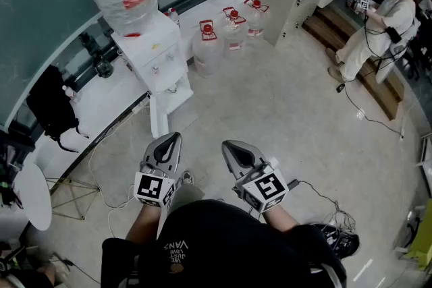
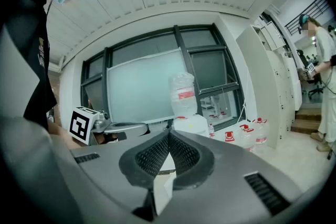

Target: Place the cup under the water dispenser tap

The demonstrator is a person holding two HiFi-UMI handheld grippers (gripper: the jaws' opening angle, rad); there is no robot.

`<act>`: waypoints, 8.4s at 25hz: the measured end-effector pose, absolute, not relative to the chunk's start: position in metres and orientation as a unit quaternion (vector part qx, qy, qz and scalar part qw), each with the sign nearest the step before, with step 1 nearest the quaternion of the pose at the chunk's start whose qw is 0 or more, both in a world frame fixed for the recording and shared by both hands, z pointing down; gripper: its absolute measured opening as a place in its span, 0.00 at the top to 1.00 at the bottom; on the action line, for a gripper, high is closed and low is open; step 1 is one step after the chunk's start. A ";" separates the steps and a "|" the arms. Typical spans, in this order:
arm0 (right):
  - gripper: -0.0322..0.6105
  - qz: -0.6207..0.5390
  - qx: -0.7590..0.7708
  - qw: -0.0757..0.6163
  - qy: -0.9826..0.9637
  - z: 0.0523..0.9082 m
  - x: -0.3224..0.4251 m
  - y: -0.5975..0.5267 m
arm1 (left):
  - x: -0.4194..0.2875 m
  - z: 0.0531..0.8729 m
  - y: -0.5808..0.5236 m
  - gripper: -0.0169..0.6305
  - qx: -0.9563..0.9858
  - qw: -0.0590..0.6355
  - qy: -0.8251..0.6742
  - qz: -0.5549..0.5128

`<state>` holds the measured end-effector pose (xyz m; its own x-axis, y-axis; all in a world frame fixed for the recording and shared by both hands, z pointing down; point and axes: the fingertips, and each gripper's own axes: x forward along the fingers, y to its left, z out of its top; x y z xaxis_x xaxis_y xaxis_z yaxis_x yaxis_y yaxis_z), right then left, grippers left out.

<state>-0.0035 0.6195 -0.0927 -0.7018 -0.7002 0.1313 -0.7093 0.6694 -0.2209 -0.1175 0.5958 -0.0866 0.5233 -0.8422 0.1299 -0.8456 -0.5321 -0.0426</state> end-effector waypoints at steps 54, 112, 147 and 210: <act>0.88 0.226 0.379 0.041 -0.896 0.078 -0.084 0.183 | -0.209 0.202 0.183 0.94 0.874 0.133 -0.420 0.203; 0.88 0.402 0.235 0.051 -0.883 0.571 -0.060 0.028 | -0.297 0.806 -0.040 0.49 0.676 0.190 -0.522 0.485; 0.88 0.418 0.295 0.072 -0.856 0.612 -0.029 0.042 | -0.291 0.847 -0.041 0.88 0.656 0.170 -0.408 0.611; 0.88 0.334 0.294 0.066 -0.893 0.274 0.013 0.040 | -0.215 0.437 -0.008 0.88 0.634 0.240 -0.524 0.515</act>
